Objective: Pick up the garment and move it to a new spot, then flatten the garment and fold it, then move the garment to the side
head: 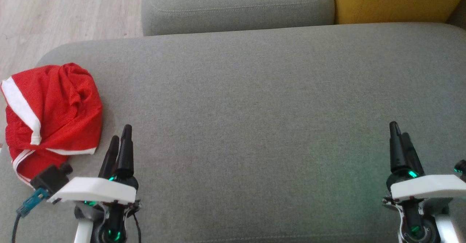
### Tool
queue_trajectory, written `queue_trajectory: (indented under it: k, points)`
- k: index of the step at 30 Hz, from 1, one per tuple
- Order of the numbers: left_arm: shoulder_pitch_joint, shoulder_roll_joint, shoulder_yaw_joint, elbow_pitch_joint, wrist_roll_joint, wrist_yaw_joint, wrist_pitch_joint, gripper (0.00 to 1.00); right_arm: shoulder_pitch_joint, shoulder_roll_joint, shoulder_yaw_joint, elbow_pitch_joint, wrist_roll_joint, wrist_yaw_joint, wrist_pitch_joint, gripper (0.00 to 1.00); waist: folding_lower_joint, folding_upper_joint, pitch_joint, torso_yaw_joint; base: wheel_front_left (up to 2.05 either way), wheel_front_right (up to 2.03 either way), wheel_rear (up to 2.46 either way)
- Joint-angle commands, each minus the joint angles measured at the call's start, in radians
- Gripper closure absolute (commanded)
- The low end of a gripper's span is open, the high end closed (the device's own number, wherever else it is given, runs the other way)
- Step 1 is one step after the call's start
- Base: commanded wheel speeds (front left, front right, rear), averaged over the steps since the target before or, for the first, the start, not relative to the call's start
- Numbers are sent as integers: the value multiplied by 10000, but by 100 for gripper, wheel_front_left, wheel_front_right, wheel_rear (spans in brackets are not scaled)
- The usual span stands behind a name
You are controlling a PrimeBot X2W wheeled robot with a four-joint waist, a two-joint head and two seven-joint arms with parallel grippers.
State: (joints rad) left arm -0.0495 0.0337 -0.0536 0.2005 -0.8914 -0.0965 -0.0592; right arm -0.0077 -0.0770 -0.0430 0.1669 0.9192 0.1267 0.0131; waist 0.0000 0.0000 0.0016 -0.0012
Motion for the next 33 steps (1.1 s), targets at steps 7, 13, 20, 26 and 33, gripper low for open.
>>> queue_trajectory:
  k: [7, 13, 20, 26, 33]
  points:
    - [-672, 226, -64, -436, 1211, 106, -309, 0, -349, -185, 226, -637, -1188, 24, -74, 0, 0, 0, -17, 10, 0, 0, 0]
    - [-708, 286, -208, -441, 2121, 203, -514, 0, -321, -188, 356, -759, -2081, 26, -134, 0, 0, 0, -25, 5, 0, 0, 0]
    - [-729, 356, -268, -412, 2860, 311, -690, 0, -292, -211, 518, -890, -2911, 28, -180, 0, 0, 0, -21, -11, 0, 0, 0]
    - [-750, 405, -369, -364, 3613, 427, -866, 0, -256, -223, 658, -986, -3693, 29, -213, 0, 0, 0, -27, -1, 0, 0, 0]
    - [-777, 445, -482, -233, 4447, 563, -1071, 0, -210, -196, 743, -1091, -4542, 31, -250, 0, 0, 0, -21, 21, 0, 0, 0]
